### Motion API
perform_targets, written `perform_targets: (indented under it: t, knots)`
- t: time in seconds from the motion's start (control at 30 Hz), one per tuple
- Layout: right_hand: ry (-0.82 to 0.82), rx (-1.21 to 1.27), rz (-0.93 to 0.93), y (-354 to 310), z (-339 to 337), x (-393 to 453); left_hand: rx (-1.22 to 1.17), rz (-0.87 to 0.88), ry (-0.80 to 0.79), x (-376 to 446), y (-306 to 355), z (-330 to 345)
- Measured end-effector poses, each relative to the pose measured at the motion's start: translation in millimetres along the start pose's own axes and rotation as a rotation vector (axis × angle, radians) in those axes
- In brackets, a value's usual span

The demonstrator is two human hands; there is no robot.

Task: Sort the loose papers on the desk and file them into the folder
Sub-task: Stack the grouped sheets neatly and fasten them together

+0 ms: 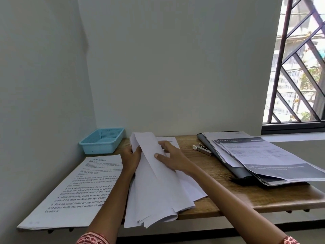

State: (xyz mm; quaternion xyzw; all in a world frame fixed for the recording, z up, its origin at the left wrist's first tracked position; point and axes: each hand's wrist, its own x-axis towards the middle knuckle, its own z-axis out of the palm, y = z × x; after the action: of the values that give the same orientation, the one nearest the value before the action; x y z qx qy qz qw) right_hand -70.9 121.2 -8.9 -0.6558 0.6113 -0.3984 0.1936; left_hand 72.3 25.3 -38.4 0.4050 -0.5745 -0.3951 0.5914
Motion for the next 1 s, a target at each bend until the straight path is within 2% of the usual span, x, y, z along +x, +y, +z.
perform_targets:
  t: [0.07, 0.17, 0.23, 0.37, 0.5, 0.57, 0.67, 0.77, 1.0]
  knots:
    - [-0.004, -0.132, -0.053, -4, 8, 4, -0.015, 0.009, 0.023, 1, -1, 1]
    - [-0.051, -0.316, -0.063, -3, 22, 11, -0.105, 0.022, 0.138, -7, 15, 5]
    - [-0.065, -0.358, -0.055, -3, 27, 13, -0.136, 0.017, 0.117, -11, 21, 5]
    - [0.057, -0.075, -0.039, -1, 13, 11, -0.014, -0.007, 0.007, -6, 7, 1]
    - [0.238, -0.171, 0.213, 37, -13, 12, -0.032, -0.010, 0.013, -5, 8, 1]
    - [0.293, -0.085, 0.320, 47, -21, 13, -0.045, -0.013, 0.011, -5, 8, 1]
    - [0.429, 0.046, 0.348, 50, -30, 17, -0.062, -0.016, 0.008, -6, 8, 2]
    - [0.521, 0.027, 0.308, 46, -36, 19, -0.072, 0.008, 0.017, -6, 9, 2]
    - [0.533, -0.198, 0.080, 35, -33, 10, -0.058, 0.015, 0.037, -4, 7, 2]
